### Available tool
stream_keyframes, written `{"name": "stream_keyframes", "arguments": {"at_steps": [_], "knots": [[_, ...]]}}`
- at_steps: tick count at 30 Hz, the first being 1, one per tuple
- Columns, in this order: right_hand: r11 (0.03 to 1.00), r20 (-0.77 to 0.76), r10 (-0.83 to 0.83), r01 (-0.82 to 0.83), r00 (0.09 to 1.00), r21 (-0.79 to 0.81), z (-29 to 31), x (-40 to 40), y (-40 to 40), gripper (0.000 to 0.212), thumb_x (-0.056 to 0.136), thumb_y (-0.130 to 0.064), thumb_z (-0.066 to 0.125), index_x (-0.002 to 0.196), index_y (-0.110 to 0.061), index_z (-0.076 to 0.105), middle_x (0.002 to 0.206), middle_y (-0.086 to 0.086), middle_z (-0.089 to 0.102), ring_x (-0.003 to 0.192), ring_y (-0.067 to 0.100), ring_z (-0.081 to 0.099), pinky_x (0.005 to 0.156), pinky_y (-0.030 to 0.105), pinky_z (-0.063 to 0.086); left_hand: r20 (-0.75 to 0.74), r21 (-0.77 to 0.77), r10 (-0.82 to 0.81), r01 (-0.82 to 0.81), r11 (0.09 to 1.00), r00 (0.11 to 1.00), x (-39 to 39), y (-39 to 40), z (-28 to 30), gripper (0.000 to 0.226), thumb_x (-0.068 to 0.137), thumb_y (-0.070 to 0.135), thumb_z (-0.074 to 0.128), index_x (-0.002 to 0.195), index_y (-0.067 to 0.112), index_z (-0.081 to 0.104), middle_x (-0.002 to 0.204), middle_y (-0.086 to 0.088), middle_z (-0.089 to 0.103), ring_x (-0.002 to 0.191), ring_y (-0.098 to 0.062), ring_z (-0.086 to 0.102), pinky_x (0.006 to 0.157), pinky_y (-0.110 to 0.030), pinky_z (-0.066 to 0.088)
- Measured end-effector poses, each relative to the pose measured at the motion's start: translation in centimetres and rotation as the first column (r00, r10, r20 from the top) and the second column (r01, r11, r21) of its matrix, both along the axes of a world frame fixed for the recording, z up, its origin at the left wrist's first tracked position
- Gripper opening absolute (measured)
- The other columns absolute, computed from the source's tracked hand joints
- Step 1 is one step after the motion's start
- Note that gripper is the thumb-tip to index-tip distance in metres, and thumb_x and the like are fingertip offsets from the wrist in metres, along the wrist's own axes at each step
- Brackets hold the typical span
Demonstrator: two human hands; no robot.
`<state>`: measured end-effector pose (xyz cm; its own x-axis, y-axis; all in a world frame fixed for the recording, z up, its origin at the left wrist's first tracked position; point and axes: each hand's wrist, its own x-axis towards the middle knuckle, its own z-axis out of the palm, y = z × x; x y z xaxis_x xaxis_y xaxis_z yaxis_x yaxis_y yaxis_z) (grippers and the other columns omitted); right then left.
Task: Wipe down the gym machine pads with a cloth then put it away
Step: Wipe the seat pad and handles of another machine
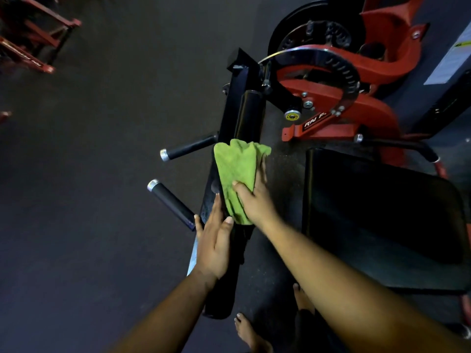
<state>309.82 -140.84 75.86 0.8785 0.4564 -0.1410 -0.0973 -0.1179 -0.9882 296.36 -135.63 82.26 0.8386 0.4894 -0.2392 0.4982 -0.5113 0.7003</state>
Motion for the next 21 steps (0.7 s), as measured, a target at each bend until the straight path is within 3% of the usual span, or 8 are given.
{"name": "stream_keyframes", "arguments": {"at_steps": [5,9,12,13,15,18,20,21], "knots": [[0.996,0.001,-0.083,0.083,0.997,-0.035,2.4,10.3,3.6,0.084,0.095,-0.026,0.069,0.163,-0.024,0.018,0.171,0.014,-0.002,0.158,0.029,0.007,0.124,0.032,0.011,-0.016,0.002,-0.012,0.012,1.0,1.0,0.0,0.0,0.1,0.078,0.093,0.065,0.016,0.162,0.029,0.009,0.161,0.027,0.013,0.148,0.016,0.006,0.126,-0.04,-0.015],[0.997,-0.028,-0.071,0.071,0.997,0.033,3.1,15.2,4.1,0.077,0.097,-0.031,0.066,0.161,-0.028,0.023,0.171,0.01,0.001,0.157,0.026,0.012,0.122,0.033,0.018,-0.025,-0.01,-0.002,0.002,1.0,1.0,0.1,0.1,0.1,0.079,0.093,0.066,0.016,0.163,0.03,0.006,0.156,0.034,0.009,0.145,0.021,0.004,0.125,-0.039,-0.016],[0.99,-0.236,-0.106,0.125,0.966,0.066,2.4,12.1,2.9,0.073,0.094,-0.039,0.065,0.158,-0.02,0.033,0.162,0.01,0.036,0.146,0.023,0.039,0.111,0.029,0.041,-0.014,-0.018,-0.011,0.01,1.0,1.0,0.1,0.2,0.0,0.078,0.092,0.064,0.016,0.162,0.032,0.002,0.148,0.044,0.006,0.141,0.026,0.0,0.125,-0.036,-0.018],[0.998,-0.282,-0.06,0.064,0.958,0.004,1.9,10.2,2.1,0.061,0.1,-0.03,0.06,0.155,-0.014,0.037,0.155,0.012,0.046,0.137,0.024,0.05,0.098,0.025,0.048,-0.01,-0.026,-0.009,0.008,1.0,1.0,0.1,0.2,0.0,0.078,0.092,0.063,0.016,0.162,0.033,0.001,0.147,0.046,0.005,0.14,0.028,-0.002,0.125,-0.034,-0.018],[0.997,-0.392,0.07,-0.075,0.917,0.002,0.1,6.5,0.7,0.044,0.107,-0.008,0.046,0.151,-0.004,0.041,0.145,0.013,0.053,0.115,0.019,0.06,0.08,0.021,0.05,-0.018,-0.074,0.031,-0.032,0.997,0.999,0.1,0.4,0.0,0.078,0.09,0.064,0.016,0.162,0.039,0.001,0.148,0.045,0.006,0.145,0.021,-0.005,0.124,-0.031,-0.019],[1.0,-0.387,-0.026,0.023,0.922,-0.012,-0.6,1.6,-1.3,0.027,0.107,-0.018,0.05,0.131,-0.011,0.06,0.122,0.006,0.065,0.106,0.015,0.061,0.08,0.021,0.05,-0.012,-0.146,0.097,-0.098,0.984,0.995,0.0,0.6,-0.1,0.078,0.086,0.067,0.017,0.16,0.048,0.003,0.156,0.035,0.01,0.156,-0.005,-0.012,0.124,-0.032,-0.018],[0.995,-0.345,-0.092,0.094,0.934,-0.011,0.7,-1.3,-2.4,0.012,0.104,-0.028,0.055,0.105,-0.021,0.065,0.103,-0.004,0.07,0.096,0.01,0.066,0.076,0.015,0.05,0.009,-0.231,0.153,-0.147,0.962,0.988,-0.2,0.6,0.1,0.078,0.084,0.069,0.021,0.159,0.052,0.007,0.159,0.032,0.012,0.155,-0.011,-0.017,0.124,-0.034,-0.017],[0.997,-0.336,-0.07,0.074,0.939,0.001,1.3,-2.4,-2.8,0.012,0.1,-0.032,0.058,0.103,-0.023,0.066,0.102,-0.007,0.071,0.095,0.006,0.067,0.078,0.013,0.049,0.023,-0.294,0.196,-0.181,0.939,0.98,-0.2,0.6,0.1,0.076,0.084,0.07,0.025,0.157,0.054,0.01,0.16,0.031,0.012,0.155,-0.012,-0.017,0.123,-0.035,-0.015]]}}
